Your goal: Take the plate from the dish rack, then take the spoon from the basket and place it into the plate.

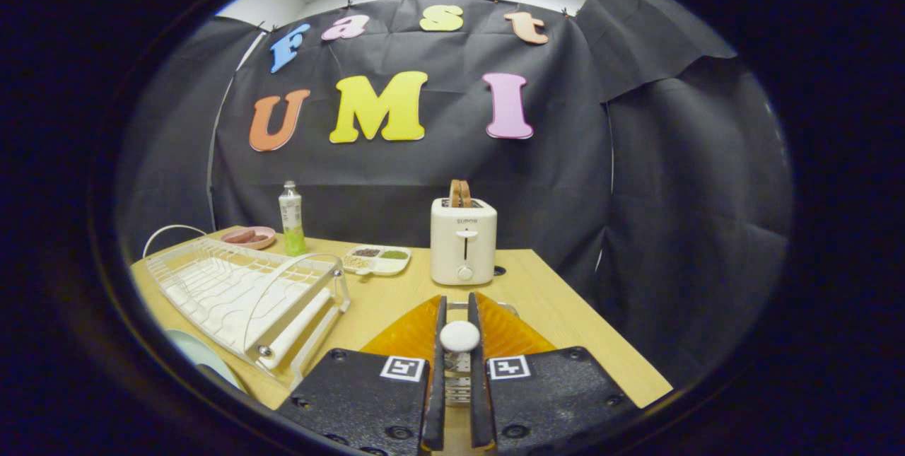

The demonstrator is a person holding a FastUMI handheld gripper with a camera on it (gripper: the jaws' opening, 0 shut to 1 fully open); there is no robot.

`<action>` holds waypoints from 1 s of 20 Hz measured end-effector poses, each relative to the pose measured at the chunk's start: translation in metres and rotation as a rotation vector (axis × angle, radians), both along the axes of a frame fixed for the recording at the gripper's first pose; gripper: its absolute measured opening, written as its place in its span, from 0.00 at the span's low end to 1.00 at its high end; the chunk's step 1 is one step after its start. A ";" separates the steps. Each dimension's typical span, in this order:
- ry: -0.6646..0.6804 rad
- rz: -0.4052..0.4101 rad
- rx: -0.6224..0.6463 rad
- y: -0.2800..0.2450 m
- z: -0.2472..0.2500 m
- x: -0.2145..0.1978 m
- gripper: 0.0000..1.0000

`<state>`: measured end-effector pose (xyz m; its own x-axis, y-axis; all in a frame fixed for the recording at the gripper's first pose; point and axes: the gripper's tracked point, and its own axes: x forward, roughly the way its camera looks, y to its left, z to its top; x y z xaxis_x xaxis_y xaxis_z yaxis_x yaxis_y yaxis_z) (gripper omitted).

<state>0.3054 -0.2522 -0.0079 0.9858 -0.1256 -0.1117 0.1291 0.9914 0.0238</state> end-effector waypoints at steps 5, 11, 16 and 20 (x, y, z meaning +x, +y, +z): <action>-0.064 -0.046 0.005 -0.006 0.032 -0.008 0.19; -0.113 -0.100 -0.030 -0.010 0.082 -0.036 0.19; -0.176 -0.059 -0.032 0.031 0.118 -0.084 0.19; -0.199 0.025 -0.014 0.094 0.118 -0.125 0.19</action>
<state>0.1799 -0.1582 0.1103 0.9911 -0.1010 0.0872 0.0985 0.9946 0.0322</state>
